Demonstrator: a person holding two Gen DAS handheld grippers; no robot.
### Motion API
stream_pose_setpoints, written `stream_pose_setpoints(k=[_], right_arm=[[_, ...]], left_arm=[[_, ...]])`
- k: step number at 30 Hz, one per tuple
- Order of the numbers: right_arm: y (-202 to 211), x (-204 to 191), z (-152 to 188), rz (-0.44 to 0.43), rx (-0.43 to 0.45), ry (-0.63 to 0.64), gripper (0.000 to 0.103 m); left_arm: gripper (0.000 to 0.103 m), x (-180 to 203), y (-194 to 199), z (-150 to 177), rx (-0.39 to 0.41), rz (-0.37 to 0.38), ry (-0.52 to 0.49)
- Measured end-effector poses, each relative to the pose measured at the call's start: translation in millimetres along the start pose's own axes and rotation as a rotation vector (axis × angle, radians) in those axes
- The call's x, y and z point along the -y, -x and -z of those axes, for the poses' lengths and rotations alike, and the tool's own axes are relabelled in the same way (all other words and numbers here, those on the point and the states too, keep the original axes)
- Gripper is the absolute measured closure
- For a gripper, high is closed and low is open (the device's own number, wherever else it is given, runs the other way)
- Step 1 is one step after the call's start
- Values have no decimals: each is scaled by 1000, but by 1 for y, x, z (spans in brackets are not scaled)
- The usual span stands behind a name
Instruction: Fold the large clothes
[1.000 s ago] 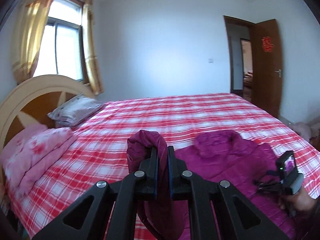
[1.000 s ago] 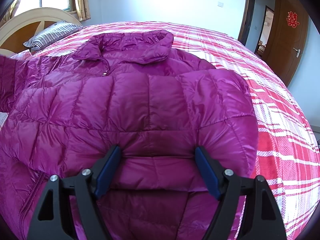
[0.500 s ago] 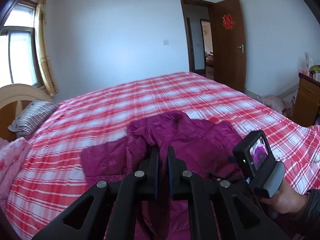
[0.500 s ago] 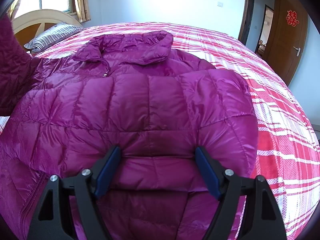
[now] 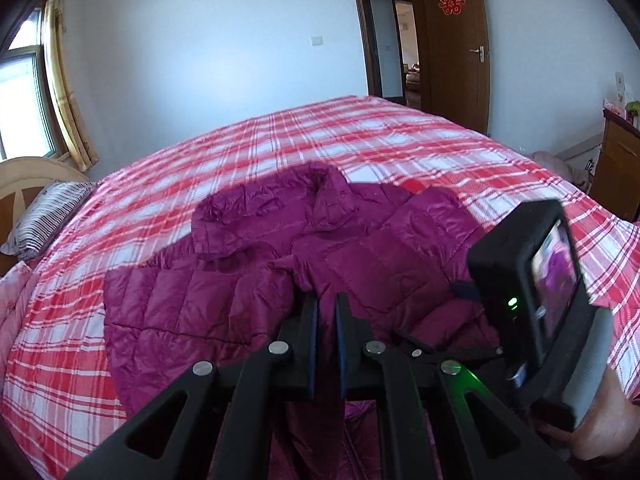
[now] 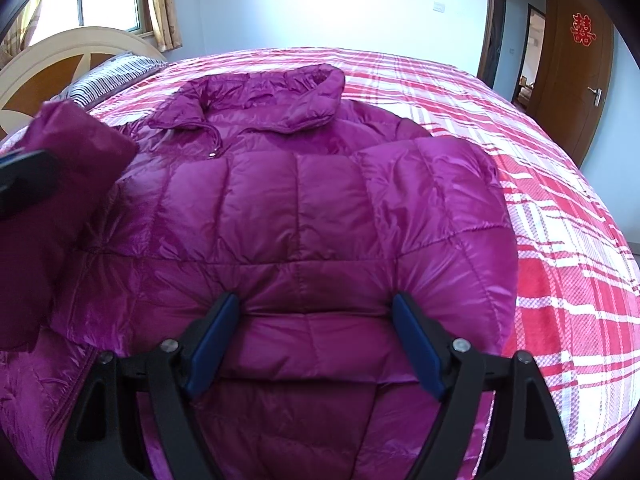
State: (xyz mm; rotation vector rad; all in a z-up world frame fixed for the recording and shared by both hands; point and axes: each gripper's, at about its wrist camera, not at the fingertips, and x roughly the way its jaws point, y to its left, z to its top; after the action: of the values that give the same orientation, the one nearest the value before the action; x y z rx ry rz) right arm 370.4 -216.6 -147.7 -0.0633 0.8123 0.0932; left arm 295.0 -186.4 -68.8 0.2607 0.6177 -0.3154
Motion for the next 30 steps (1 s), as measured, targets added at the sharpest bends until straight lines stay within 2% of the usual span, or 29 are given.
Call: stream_pose_setpoints(k=[2, 3, 4, 5, 6, 7, 9, 12, 13, 15, 17, 20, 23, 26, 28, 30], right_arm=[[0, 1, 0, -3, 1, -2, 20], [0, 1, 0, -5, 2, -2, 20], [1, 1, 1, -6, 3, -3, 20], [1, 1, 1, -6, 3, -3, 20], [0, 1, 1, -6, 3, -3, 20], [1, 1, 1, -5, 3, -2, 20], [0, 1, 1, -4, 3, -2, 20], [0, 1, 1, -3, 3, 0, 20], [0, 1, 1, -3, 3, 0, 20], [1, 1, 1, -9, 5, -4, 20], [3, 6, 0, -38, 12, -28, 20], [10, 15, 0, -81, 40, -76, 20], [37, 28, -3, -40, 98, -162, 20], [72, 23, -12, -33, 178, -189, 20], [92, 5, -21, -94, 222, -168, 18], [93, -24, -30, -165, 201, -115, 20]], left_arm=[[92, -4, 19, -8, 63, 13, 6], [84, -9, 28, -10, 90, 16, 13], [63, -14, 32, -13, 105, 10, 17], [47, -22, 39, -13, 129, -23, 19], [20, -29, 42, -12, 143, -55, 19], [14, -39, 43, -9, 161, -109, 19], [14, -61, 34, 0, 142, -209, 18], [14, -104, -3, 22, 14, -330, 67], [14, -111, -12, 28, -22, -343, 82], [14, -122, -37, 44, -110, -350, 120], [14, -120, -48, 54, -145, -342, 126], [14, -107, -50, 60, -139, -357, 115], [14, -98, -49, 59, -123, -338, 111], [14, -90, -53, 60, -114, -327, 90], [14, -91, -56, 60, -120, -323, 95], [14, -95, -55, 58, -122, -308, 112]])
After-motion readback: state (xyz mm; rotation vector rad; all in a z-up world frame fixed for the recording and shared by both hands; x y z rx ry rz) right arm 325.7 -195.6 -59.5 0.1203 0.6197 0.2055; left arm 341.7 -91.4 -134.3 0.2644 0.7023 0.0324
